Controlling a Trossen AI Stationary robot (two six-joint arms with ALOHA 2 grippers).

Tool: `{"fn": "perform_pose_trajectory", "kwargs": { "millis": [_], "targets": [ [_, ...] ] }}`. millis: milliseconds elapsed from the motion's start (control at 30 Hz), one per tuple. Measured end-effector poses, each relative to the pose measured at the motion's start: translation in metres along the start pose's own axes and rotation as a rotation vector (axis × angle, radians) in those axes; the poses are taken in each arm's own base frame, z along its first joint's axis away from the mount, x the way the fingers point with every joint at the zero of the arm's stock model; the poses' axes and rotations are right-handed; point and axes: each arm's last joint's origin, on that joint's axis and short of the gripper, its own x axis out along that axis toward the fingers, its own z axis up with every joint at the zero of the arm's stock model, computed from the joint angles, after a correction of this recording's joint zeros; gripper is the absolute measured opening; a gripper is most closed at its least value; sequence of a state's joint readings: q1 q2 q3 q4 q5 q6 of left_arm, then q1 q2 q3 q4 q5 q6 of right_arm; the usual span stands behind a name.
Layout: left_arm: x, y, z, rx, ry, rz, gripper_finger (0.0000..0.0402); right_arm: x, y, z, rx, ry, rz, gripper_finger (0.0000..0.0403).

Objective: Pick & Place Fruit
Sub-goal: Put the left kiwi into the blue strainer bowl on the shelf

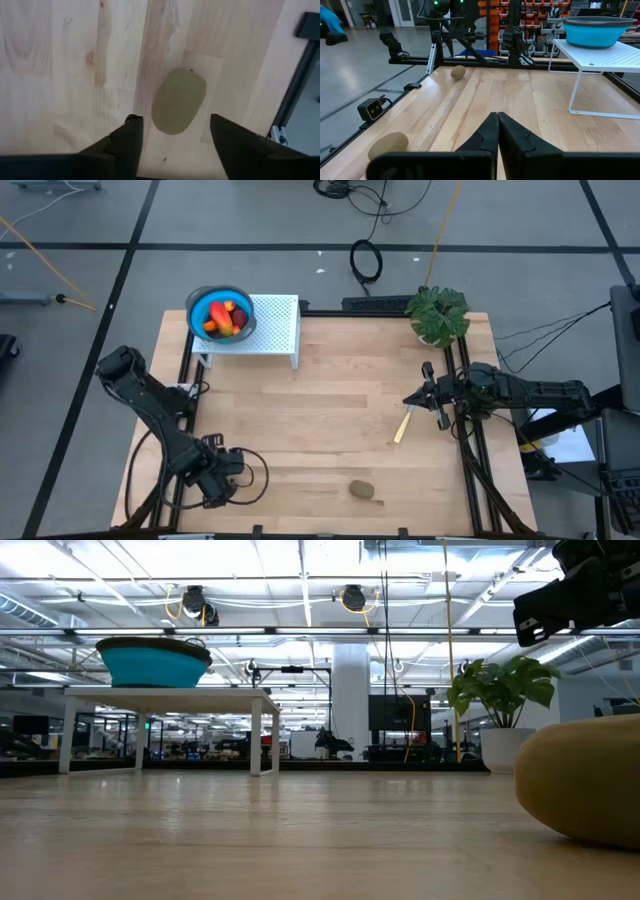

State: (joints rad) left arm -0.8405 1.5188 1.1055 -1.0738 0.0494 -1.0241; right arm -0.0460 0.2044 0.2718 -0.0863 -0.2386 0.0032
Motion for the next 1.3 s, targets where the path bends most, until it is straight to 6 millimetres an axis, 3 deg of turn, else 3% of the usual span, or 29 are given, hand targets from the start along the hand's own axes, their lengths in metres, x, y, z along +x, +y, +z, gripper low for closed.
{"fn": "perform_pose_trajectory", "kwargs": {
  "millis": [267,533,1300],
  "targets": [
    [0.014,0.0,0.0,0.037,-0.049,-0.027,0.0299,0.0,0.0,0.0,0.0,0.0,-0.001,0.0],
    [0.036,0.005,-0.004,0.083,-0.021,-0.067,0.0336,0.0,0.0,0.0,0.005,-0.001,-0.001,0.0],
    [0.073,0.021,-0.013,0.147,0.019,-0.111,0.0342,0.0,0.0,0.0,0.011,-0.002,-0.001,0.0]
  ]
}}
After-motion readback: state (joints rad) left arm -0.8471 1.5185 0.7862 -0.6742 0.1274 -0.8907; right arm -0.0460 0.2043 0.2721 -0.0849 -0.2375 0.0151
